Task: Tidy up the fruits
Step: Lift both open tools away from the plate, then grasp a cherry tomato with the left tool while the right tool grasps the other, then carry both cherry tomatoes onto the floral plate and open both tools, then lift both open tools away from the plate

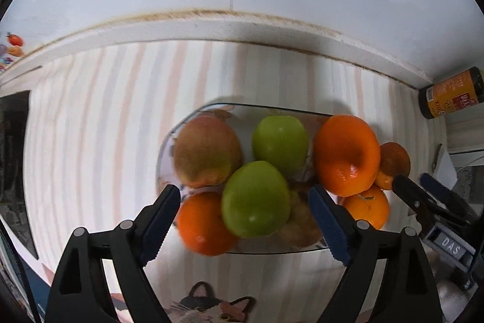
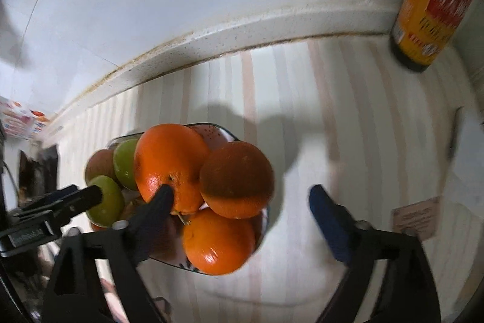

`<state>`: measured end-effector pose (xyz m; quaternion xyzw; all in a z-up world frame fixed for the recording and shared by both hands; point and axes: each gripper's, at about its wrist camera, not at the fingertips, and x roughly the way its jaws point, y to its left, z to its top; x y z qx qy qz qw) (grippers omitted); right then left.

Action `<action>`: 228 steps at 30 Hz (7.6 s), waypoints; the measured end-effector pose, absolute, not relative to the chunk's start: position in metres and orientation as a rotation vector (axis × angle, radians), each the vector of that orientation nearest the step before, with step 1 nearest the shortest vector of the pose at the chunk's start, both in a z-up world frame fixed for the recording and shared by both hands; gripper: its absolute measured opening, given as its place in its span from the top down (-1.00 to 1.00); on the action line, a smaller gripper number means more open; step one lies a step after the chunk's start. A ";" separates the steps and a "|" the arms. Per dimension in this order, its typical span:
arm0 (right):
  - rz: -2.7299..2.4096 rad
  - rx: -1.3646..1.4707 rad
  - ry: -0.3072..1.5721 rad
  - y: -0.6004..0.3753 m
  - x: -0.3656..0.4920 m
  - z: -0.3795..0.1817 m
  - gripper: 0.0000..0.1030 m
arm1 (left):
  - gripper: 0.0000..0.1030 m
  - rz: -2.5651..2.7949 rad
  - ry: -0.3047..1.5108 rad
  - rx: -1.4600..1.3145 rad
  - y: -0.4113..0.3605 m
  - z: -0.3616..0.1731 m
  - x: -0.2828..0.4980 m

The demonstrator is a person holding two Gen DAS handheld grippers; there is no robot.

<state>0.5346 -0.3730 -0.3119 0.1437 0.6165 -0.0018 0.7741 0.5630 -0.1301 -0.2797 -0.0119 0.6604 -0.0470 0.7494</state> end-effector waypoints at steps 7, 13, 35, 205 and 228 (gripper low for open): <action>-0.033 0.189 1.284 -0.345 0.499 -0.274 -0.85 | -0.68 -0.089 1.380 -0.034 -0.119 -0.256 0.532; -0.074 0.127 1.253 -0.329 0.466 -0.244 -0.85 | -0.68 -0.097 1.279 -0.019 -0.110 -0.218 0.489; -0.071 0.110 0.959 -0.297 0.320 -0.076 -0.85 | -0.68 -0.146 0.958 0.037 -0.100 -0.092 0.350; 0.018 0.110 1.012 -0.303 0.321 -0.139 -0.89 | -0.85 0.003 0.991 -0.004 -0.091 -0.131 0.332; -0.005 0.088 0.784 -0.245 0.095 0.010 -0.94 | -0.85 -0.083 0.762 0.038 -0.052 -0.024 0.149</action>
